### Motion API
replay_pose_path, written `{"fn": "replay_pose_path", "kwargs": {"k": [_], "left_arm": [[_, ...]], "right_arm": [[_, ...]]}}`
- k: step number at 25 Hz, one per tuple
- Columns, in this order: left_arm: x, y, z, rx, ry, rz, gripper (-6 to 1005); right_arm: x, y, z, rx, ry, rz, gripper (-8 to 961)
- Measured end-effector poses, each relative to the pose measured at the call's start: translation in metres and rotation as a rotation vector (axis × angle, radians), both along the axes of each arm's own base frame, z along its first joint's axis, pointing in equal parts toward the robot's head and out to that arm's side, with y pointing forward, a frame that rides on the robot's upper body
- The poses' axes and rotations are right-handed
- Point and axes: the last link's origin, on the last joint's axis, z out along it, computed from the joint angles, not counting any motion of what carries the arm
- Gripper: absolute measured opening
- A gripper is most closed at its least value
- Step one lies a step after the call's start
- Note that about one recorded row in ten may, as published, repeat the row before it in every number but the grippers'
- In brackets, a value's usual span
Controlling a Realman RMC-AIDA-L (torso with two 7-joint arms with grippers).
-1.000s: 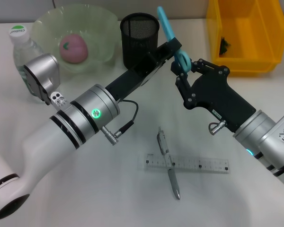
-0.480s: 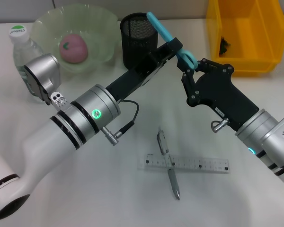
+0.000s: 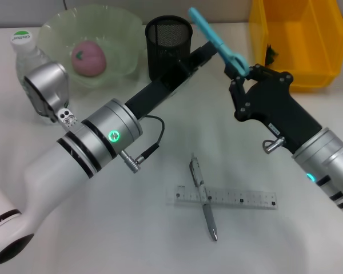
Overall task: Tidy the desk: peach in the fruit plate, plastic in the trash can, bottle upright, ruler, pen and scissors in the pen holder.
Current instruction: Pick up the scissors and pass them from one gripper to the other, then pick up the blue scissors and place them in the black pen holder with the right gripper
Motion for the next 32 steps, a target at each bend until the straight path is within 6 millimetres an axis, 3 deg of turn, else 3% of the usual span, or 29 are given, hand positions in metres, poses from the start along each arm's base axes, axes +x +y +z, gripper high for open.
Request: {"fn": "replay_pose_path", "kwargs": {"k": [3, 8, 9, 10, 11, 12, 15, 16, 17, 22, 23, 24, 32], "left_arm": [[-0.002, -0.001, 0.002, 0.056, 0.043, -0.037, 122], [-0.015, -0.004, 0.004, 0.129, 0.170, -0.134, 392], [-0.025, -0.006, 0.007, 0.170, 0.228, -0.179, 442], [-0.025, -0.006, 0.007, 0.170, 0.228, -0.179, 491], [-0.034, -0.009, 0.012, 0.220, 0.280, -0.219, 541], [-0.034, -0.009, 0.012, 0.220, 0.280, -0.219, 580], [-0.047, -0.017, 0.018, 0.313, 0.359, -0.277, 699], [-0.052, -0.020, 0.019, 0.335, 0.380, -0.282, 738], [-0.056, -0.023, 0.020, 0.350, 0.398, -0.284, 778], [-0.072, -0.028, 0.023, 0.377, 0.467, -0.280, 805], [-0.076, -0.030, 0.023, 0.383, 0.494, -0.287, 805], [-0.082, -0.032, 0.023, 0.395, 0.539, -0.307, 805], [-0.087, -0.038, 0.021, 0.455, 0.637, -0.364, 805]], "right_arm": [[0.005, 0.003, 0.008, -0.019, 0.055, -0.014, 88], [0.016, 0.016, 0.032, -0.184, 0.188, -0.021, 91], [0.021, 0.027, 0.049, -0.283, 0.232, -0.036, 92], [0.021, 0.027, 0.049, -0.283, 0.232, -0.036, 93], [0.023, 0.037, 0.065, -0.365, 0.252, -0.052, 94], [0.023, 0.037, 0.065, -0.365, 0.252, -0.052, 94], [0.019, 0.053, 0.091, -0.475, 0.221, -0.071, 96], [0.012, 0.065, 0.103, -0.535, 0.169, -0.087, 97], [0.012, 0.065, 0.103, -0.535, 0.169, -0.087, 98], [-0.016, 0.109, 0.132, -0.635, -0.014, -0.191, 101], [-0.016, 0.109, 0.132, -0.635, -0.014, -0.191, 102], [-0.029, 0.124, 0.137, -0.665, -0.065, -0.221, 103], [-0.076, 0.157, 0.140, -0.736, -0.263, -0.305, 108]]}}
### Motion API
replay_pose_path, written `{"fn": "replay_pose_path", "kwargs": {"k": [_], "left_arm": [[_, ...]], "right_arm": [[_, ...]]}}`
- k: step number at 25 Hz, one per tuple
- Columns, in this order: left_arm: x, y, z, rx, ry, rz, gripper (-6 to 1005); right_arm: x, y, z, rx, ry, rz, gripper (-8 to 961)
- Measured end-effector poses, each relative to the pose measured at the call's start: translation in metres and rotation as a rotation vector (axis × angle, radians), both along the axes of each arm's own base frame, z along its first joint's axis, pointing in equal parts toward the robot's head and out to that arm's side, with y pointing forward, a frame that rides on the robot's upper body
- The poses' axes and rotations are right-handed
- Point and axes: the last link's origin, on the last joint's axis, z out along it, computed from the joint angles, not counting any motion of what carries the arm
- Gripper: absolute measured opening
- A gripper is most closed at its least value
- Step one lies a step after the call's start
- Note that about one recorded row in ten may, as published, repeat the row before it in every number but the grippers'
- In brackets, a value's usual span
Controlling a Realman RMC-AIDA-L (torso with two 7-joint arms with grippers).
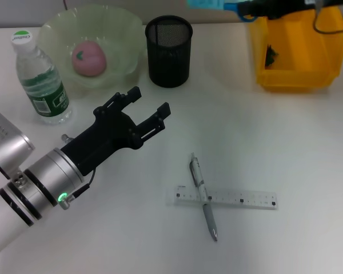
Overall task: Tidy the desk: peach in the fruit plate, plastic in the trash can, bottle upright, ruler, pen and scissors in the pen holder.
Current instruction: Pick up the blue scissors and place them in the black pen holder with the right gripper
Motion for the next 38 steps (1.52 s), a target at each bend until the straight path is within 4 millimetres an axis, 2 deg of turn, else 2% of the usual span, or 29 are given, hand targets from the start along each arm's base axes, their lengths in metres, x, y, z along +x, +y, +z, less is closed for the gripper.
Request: {"fn": "replay_pose_path", "kwargs": {"k": [3, 6, 9, 11, 19, 28, 38], "left_arm": [[-0.001, 0.000, 0.001, 0.014, 0.012, -0.006, 805], [-0.006, 0.000, 0.002, 0.034, 0.057, -0.013, 805], [-0.008, 0.000, 0.002, 0.037, 0.069, -0.013, 805], [-0.012, 0.001, 0.003, 0.042, 0.087, -0.012, 804], [-0.012, 0.000, 0.003, 0.044, 0.089, -0.013, 804], [-0.013, -0.002, 0.003, 0.048, 0.081, -0.001, 804], [-0.013, -0.002, 0.003, 0.050, 0.077, 0.003, 804]], "right_arm": [[-0.017, 0.009, -0.004, -0.031, -0.088, -0.011, 110], [-0.042, 0.018, -0.017, -0.067, -0.196, 0.010, 112], [-0.048, 0.018, -0.025, -0.078, -0.228, 0.011, 115], [-0.055, 0.020, -0.039, -0.082, -0.283, 0.014, 116], [-0.065, 0.022, -0.059, -0.078, -0.340, 0.037, 122], [-0.068, 0.028, -0.071, -0.042, -0.374, 0.045, 128], [-0.073, 0.032, -0.071, -0.004, -0.368, 0.044, 135]]}}
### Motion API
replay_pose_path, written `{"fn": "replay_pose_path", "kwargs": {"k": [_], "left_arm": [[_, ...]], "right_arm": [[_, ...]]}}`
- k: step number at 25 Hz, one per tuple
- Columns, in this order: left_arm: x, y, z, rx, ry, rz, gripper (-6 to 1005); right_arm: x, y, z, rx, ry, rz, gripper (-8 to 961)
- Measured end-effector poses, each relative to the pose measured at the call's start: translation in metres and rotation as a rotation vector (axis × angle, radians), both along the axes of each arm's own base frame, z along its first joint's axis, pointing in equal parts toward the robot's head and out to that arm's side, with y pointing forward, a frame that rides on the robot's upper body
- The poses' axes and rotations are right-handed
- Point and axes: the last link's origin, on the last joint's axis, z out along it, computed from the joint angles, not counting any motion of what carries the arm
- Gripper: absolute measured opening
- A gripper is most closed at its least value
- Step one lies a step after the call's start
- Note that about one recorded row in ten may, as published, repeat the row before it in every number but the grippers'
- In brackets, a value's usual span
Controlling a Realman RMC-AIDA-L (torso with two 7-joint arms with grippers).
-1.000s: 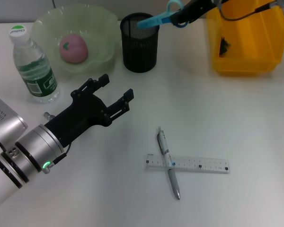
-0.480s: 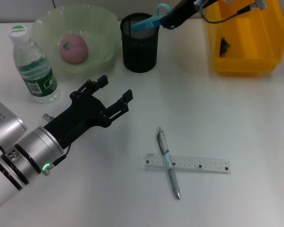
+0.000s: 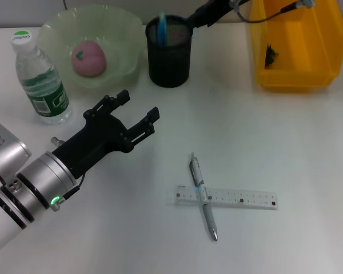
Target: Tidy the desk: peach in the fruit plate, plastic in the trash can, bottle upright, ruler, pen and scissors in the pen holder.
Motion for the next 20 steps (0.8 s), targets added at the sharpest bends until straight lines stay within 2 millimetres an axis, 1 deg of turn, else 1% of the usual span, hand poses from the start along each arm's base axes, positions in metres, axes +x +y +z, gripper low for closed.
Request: {"fn": "replay_pose_path", "kwargs": {"k": [3, 7, 9, 10, 11, 12, 13, 14, 15, 16, 17, 18, 19, 20], "left_arm": [[0.000, 0.001, 0.001, -0.002, -0.003, 0.001, 804], [0.000, 0.001, 0.001, -0.002, -0.003, 0.001, 804], [-0.001, 0.001, 0.003, -0.006, -0.001, -0.001, 804], [-0.001, 0.001, 0.003, -0.006, -0.001, -0.001, 804], [-0.001, 0.001, 0.003, -0.006, -0.001, -0.001, 804], [-0.001, 0.001, 0.003, -0.006, -0.001, -0.001, 803], [-0.005, 0.000, 0.010, -0.008, -0.023, -0.003, 803], [-0.005, 0.000, 0.010, -0.008, -0.023, -0.003, 803], [-0.010, -0.003, 0.017, -0.010, -0.031, -0.008, 803], [-0.010, -0.003, 0.017, -0.010, -0.031, -0.008, 803], [-0.010, -0.003, 0.017, -0.010, -0.031, -0.008, 803], [-0.021, -0.008, 0.030, -0.049, -0.020, -0.036, 803], [-0.023, -0.009, 0.032, -0.057, -0.016, -0.040, 803], [-0.025, -0.010, 0.034, -0.068, -0.013, -0.046, 803]], "right_arm": [[-0.001, 0.000, 0.000, 0.009, 0.003, 0.004, 137], [-0.002, 0.000, 0.004, 0.022, 0.025, 0.017, 304], [-0.004, -0.006, 0.011, 0.020, 0.064, 0.033, 380], [-0.006, -0.012, 0.015, 0.009, 0.096, 0.044, 413], [-0.006, -0.023, 0.024, -0.017, 0.143, 0.055, 447], [-0.006, -0.023, 0.024, -0.017, 0.143, 0.055, 481], [-0.006, -0.029, 0.029, -0.036, 0.170, 0.061, 514], [-0.005, -0.037, 0.033, -0.063, 0.194, 0.066, 548], [-0.005, -0.043, 0.037, -0.084, 0.210, 0.071, 596], [-0.003, -0.056, 0.044, -0.144, 0.226, 0.085, 644], [-0.003, -0.056, 0.044, -0.144, 0.226, 0.085, 648], [-0.001, -0.068, 0.048, -0.196, 0.222, 0.103, 652], [-0.001, -0.068, 0.048, -0.196, 0.222, 0.103, 657], [0.000, -0.073, 0.049, -0.224, 0.213, 0.112, 661]]}}
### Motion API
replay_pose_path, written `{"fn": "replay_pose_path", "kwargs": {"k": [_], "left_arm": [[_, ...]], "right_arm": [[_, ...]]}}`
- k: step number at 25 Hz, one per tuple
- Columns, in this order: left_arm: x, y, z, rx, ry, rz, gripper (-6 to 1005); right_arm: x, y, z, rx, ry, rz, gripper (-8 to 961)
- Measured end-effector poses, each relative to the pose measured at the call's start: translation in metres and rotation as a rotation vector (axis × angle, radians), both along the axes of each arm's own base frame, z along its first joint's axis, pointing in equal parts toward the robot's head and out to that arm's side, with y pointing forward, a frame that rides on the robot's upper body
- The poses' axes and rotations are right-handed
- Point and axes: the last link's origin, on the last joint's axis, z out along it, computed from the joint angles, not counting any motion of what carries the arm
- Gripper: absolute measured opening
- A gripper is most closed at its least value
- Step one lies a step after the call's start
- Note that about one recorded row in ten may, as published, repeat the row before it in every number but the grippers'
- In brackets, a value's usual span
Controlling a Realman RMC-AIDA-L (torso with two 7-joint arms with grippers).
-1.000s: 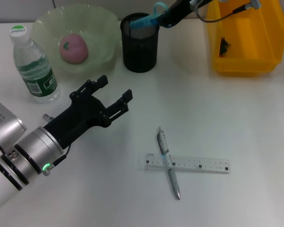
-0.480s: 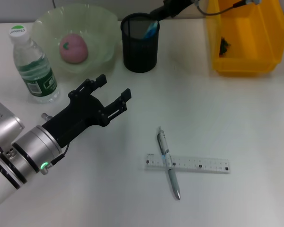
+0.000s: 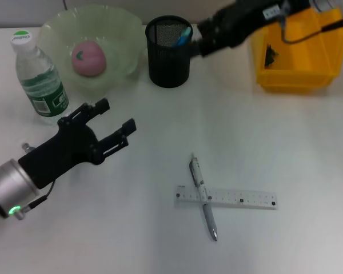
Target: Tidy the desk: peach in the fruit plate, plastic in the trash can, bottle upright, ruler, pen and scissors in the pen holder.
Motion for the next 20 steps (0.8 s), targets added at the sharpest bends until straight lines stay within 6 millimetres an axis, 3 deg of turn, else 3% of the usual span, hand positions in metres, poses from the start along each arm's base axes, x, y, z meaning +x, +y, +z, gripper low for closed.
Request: {"fn": "replay_pose_path", "kwargs": {"k": [5, 12, 20], "left_arm": [[-0.009, -0.012, 0.015, -0.112, 0.056, -0.098, 803], [-0.020, -0.022, 0.022, -0.242, 0.146, -0.158, 803], [-0.027, -0.025, 0.026, -0.258, 0.161, -0.142, 803]], "right_arm": [[0.006, -0.022, -0.010, -0.139, -0.064, 0.053, 682], [0.008, -0.048, -0.058, -0.326, -0.203, 0.101, 712], [0.013, -0.058, -0.085, -0.379, -0.311, 0.124, 745]]}}
